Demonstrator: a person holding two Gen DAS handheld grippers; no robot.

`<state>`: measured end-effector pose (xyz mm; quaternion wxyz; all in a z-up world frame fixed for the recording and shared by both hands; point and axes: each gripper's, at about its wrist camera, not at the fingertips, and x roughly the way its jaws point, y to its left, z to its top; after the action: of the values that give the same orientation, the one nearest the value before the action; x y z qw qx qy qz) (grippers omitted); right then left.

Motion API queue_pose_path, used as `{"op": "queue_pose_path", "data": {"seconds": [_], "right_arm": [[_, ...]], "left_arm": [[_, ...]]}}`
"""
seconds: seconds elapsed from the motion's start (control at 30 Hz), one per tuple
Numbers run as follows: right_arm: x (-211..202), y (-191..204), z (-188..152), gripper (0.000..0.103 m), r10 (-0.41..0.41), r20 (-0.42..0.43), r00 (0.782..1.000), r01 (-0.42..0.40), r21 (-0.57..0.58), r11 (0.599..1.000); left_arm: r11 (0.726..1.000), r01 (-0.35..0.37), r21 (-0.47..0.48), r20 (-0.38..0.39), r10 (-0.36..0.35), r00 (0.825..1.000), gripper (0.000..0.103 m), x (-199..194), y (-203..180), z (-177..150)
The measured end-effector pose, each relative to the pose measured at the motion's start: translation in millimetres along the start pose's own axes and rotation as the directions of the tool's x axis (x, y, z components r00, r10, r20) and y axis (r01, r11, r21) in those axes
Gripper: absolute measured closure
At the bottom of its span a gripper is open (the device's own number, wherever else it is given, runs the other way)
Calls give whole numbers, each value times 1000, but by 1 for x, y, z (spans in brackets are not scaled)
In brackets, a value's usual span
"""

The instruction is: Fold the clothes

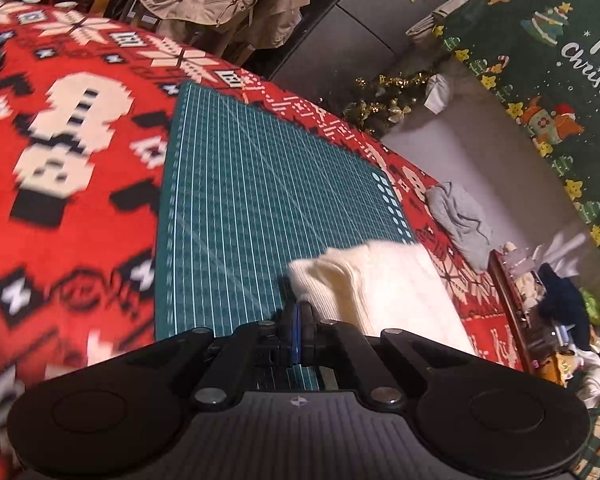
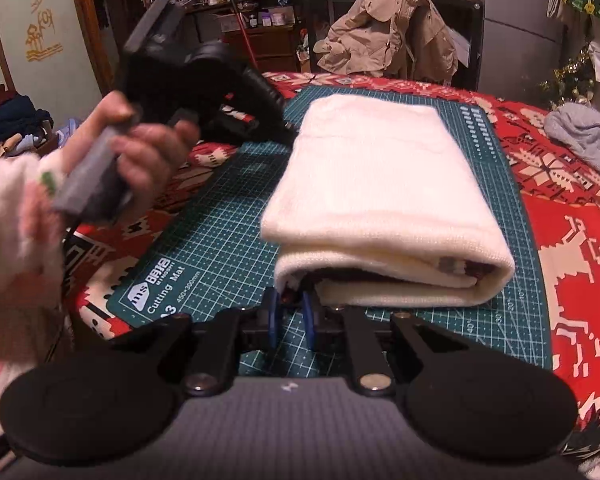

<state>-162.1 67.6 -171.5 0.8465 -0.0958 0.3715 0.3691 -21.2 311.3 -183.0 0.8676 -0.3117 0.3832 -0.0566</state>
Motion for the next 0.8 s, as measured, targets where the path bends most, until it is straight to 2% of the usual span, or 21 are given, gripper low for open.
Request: {"op": "queue_pose_path", "data": {"seconds": [0.2,0.4,0.53,0.63,0.8], "right_arm": [[-1,-3,-1,92,9,-2,1000,-9,8,1000],[-3,-8,3,91,5,-2,1000,-5,26,1000],[-18,-17,5,91,-7,21,1000,6,32,999],[-33,-30,4,91,-33,34,999,31,46,998],[-55,-61,2,91,-149,66,987,145,53,988]], "left_arm": [[1000,-20,7,13,20,1000,103,7,0,19],[997,-80,23,32,79,996,101,0,-6,29],[987,-149,54,43,147,988,101,-25,-16,17],[973,-200,110,57,195,979,101,-50,-34,-4],[945,-254,205,60,247,967,101,-83,-70,-51]]}}
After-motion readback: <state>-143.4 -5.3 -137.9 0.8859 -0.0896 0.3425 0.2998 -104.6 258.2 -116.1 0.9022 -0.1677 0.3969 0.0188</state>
